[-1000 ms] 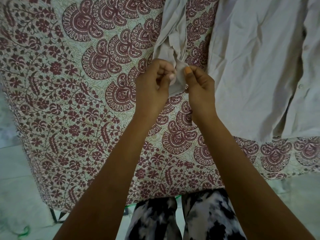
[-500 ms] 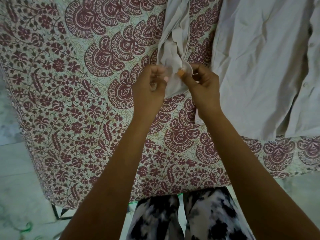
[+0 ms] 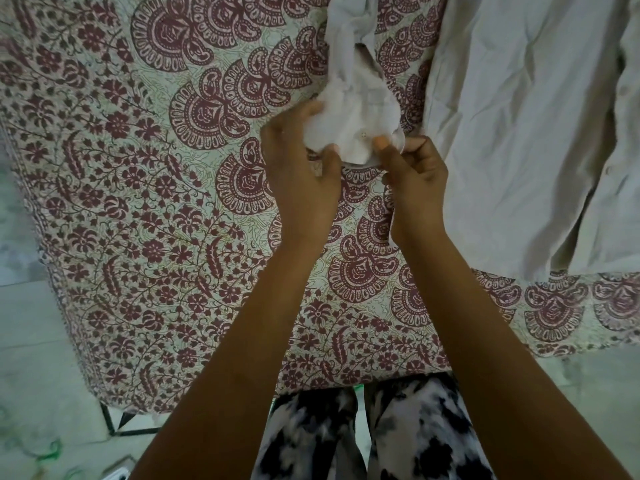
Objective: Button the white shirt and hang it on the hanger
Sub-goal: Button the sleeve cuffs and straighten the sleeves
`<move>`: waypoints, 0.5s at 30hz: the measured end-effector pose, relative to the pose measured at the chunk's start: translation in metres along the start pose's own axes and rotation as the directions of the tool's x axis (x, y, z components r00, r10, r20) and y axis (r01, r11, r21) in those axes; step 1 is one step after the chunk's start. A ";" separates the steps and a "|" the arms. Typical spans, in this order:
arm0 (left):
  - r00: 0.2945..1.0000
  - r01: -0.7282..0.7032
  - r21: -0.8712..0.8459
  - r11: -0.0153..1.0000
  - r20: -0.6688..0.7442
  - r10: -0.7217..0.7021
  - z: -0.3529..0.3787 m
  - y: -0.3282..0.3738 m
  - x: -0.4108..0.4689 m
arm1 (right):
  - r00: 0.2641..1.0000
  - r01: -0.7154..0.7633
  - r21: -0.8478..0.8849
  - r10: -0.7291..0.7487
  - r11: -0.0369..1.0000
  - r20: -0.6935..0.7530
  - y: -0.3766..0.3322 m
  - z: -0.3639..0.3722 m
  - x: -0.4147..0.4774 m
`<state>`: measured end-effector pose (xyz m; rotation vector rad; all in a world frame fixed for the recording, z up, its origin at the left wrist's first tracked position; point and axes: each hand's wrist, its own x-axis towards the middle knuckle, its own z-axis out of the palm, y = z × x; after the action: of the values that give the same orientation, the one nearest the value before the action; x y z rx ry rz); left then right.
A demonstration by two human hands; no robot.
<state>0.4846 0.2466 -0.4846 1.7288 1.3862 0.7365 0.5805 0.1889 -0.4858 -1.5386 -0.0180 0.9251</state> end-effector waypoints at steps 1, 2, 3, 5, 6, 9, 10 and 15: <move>0.996 -0.090 0.055 0.994 0.031 0.088 0.001 0.001 0.000 | 1.000 -0.023 0.021 0.023 1.000 0.004 0.000 0.000 -0.001; 0.984 -0.165 0.085 0.983 0.080 0.158 0.003 0.001 -0.001 | 0.999 -0.043 0.037 0.043 0.998 0.015 0.000 0.000 -0.002; 0.968 -0.225 0.100 0.969 0.137 0.211 0.004 0.003 -0.002 | 0.998 -0.060 0.051 0.058 0.997 0.032 0.000 0.000 -0.002; 0.939 -0.288 0.100 0.953 0.224 0.260 0.006 0.002 -0.004 | 0.994 -0.081 0.072 0.075 0.994 0.078 0.002 -0.001 -0.002; 0.936 -0.286 0.093 0.954 0.238 0.258 0.006 0.001 -0.004 | 0.992 -0.081 0.067 0.074 0.994 0.100 0.002 -0.001 -0.002; 0.948 -0.236 0.079 0.969 0.239 0.211 0.006 -0.001 0.000 | 0.990 -0.031 0.003 0.030 1.000 0.141 0.001 -0.003 -0.002; 0.951 -0.230 0.084 0.970 0.232 0.205 0.006 -0.002 0.002 | 0.988 -0.006 -0.017 0.009 1.000 0.157 0.000 -0.004 -0.002; 0.979 -0.202 0.235 0.951 0.079 0.189 0.006 0.000 0.014 | 0.984 0.078 -0.133 -0.055 0.988 0.171 -0.003 -0.003 -0.003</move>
<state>0.4931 0.2592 -0.4879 2.0857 1.3228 0.6394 0.5815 0.1855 -0.4817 -1.5746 -0.2577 1.0148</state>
